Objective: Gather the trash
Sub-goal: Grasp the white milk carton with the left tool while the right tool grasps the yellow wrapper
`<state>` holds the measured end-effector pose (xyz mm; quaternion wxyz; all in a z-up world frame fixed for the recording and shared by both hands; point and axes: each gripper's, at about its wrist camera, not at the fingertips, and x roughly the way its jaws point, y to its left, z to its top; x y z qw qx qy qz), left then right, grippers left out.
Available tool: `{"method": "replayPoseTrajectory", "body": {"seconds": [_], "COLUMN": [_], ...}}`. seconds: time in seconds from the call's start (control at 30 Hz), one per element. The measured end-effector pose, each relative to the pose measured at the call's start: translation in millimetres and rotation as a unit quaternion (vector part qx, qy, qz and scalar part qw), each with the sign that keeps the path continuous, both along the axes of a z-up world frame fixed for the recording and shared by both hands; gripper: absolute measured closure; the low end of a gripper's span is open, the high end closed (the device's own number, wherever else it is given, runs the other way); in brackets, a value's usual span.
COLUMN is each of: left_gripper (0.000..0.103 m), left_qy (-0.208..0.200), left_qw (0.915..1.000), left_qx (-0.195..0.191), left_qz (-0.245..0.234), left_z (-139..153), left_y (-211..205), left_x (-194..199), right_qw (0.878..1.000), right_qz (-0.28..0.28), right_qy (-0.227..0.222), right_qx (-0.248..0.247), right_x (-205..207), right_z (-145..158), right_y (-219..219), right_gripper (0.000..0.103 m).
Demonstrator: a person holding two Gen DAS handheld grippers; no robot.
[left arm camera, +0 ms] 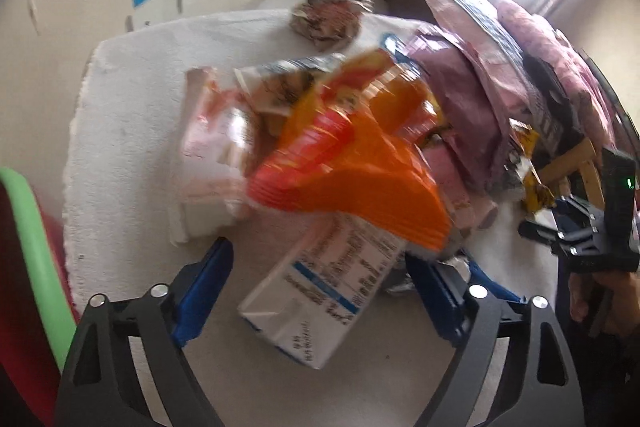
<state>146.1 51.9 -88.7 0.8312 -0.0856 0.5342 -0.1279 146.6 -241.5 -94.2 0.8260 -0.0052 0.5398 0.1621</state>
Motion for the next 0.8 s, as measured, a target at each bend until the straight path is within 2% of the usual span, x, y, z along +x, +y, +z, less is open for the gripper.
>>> {"method": "replayPoseTrajectory", "body": {"seconds": [0.07,0.13,0.23,0.3,0.37,0.43,0.5,0.67,0.8], "left_gripper": [0.039,0.056,0.059,0.059,0.059,0.06,0.062,0.062,0.064], "left_qy": [0.004,0.009,0.012,0.018,0.021,0.018,0.015,0.01,-0.002], "left_qw": [0.9997,0.999,0.999,0.9995,0.9997,0.9995,0.999,0.9977,0.9965], "left_qx": [0.012,0.034,0.034,0.022,0.012,-0.001,-0.012,-0.022,-0.028], "left_qz": [-0.021,-0.03,-0.024,-0.012,0.003,0.024,0.041,0.063,0.079], "left_z": [-3,-6,-5,-5,-6,-3,0,11,25], "left_y": [-11,-19,-24,-27,-26,-27,-28,-34,-36], "left_x": [-4,-6,-12,-18,-24,-34,-44,-65,-81], "right_qw": [1.0,1.0,1.0,1.0,1.0,1.0,1.0,0.999,0.998], "right_qz": [0.002,0.007,0.011,0.009,0.003,0.001,0.008,0.024,0.025], "right_qy": [-0.001,-0.003,-0.003,-0.003,-0.004,-0.003,-0.003,-0.024,-0.04], "right_qx": [0.004,0.01,0.011,0.018,0.02,0.022,0.025,0.022,0.033], "right_x": [0,-1,-2,-1,-1,0,-2,-7,-13], "right_z": [1,1,0,1,3,3,4,15,29], "right_y": [0,1,2,0,-3,-4,-3,5,8], "right_gripper": [0.004,0.007,0.021,0.038,0.048,0.051,0.062,0.067,0.067]}}
